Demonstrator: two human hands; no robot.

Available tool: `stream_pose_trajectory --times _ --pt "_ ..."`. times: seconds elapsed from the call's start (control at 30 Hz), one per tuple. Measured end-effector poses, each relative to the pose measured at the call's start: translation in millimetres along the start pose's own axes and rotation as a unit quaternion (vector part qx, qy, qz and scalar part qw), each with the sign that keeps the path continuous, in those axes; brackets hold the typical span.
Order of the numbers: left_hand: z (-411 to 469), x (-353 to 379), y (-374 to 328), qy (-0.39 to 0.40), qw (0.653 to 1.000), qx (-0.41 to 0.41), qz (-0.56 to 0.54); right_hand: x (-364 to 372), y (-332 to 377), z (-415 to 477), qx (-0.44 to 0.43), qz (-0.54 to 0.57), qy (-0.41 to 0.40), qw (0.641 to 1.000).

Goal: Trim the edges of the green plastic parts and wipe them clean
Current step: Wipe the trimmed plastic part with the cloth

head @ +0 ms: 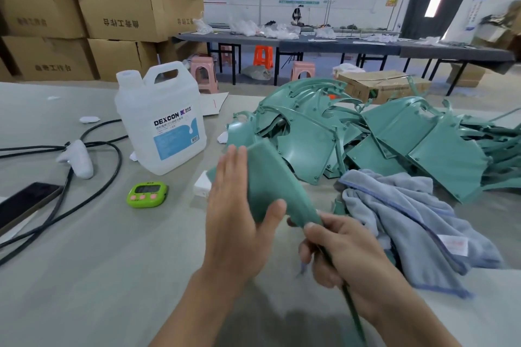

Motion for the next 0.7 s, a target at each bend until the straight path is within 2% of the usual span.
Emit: stream_pose_trajectory --times 0.03,0.1,0.2,0.27,0.33,0.37,0.4,0.47,0.5,0.57,0.63,0.7 --pt "1 2 -6 0.010 0.998 0.016 0.067 2 -5 0 0.036 0.045 0.034 0.998" --pt "3 13 -13 0.083 0.984 0.033 0.153 3 -14 0 0.085 0.084 0.054 0.991" --pt "-8 36 -18 0.244 0.965 0.053 0.083 -3 -24 7 0.126 0.098 0.033 0.987" --pt "-17 45 -25 0.302 0.952 0.059 0.002 -7 -29 15 0.134 0.101 0.013 0.986" --pt "-18 41 -29 0.282 0.956 0.009 -0.080 -9 -29 18 0.120 0.123 0.006 0.985" --pt "-16 34 -26 0.234 0.967 -0.026 -0.101 -9 -28 19 0.102 0.123 0.005 0.987" --pt "-12 23 -21 0.159 0.983 -0.038 -0.079 -10 -26 18 0.084 0.106 0.008 0.991" --pt "-4 2 -8 0.050 0.996 -0.035 0.062 -7 -23 15 0.070 0.036 0.032 0.996" --pt "-1 -4 0 0.039 0.991 -0.049 0.118 -7 -22 13 0.068 -0.007 0.045 0.997" --pt "0 -10 19 0.068 0.982 -0.091 0.149 -8 -20 10 0.068 -0.076 0.064 0.993" --pt "-5 -9 33 0.093 0.979 -0.138 0.116 -15 -20 5 0.072 -0.114 0.078 0.988" --pt "-9 -7 37 0.080 0.979 -0.168 0.086 -24 -21 -4 0.084 -0.137 0.096 0.982"
Point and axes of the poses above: each hand's wrist, its own z-axis towards the middle knuckle, its own x-axis out of the palm, y = z × x, the point moved 5 cm from there along z, towards the middle knuckle, and after that the axes turned 11 degrees about x, right-handed, at the moved point
